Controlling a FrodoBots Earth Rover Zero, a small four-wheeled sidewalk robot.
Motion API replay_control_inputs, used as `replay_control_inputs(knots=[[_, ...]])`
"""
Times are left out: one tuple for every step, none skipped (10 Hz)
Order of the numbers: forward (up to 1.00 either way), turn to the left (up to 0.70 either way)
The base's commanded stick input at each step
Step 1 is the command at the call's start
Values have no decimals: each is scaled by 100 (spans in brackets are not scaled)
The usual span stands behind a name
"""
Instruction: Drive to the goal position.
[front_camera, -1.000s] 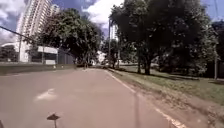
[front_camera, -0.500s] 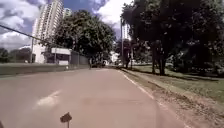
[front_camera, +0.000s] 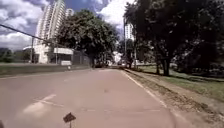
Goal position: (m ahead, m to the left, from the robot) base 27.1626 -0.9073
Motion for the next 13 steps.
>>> replay_control_inputs(knots=[[70, 0], [70, 0], [70, 0], [70, 0], [70, 0], [70, 0], [70, 0], [70, 0], [70, 0], [70, 0], [70, 0], [70, 0], [70, 0]])
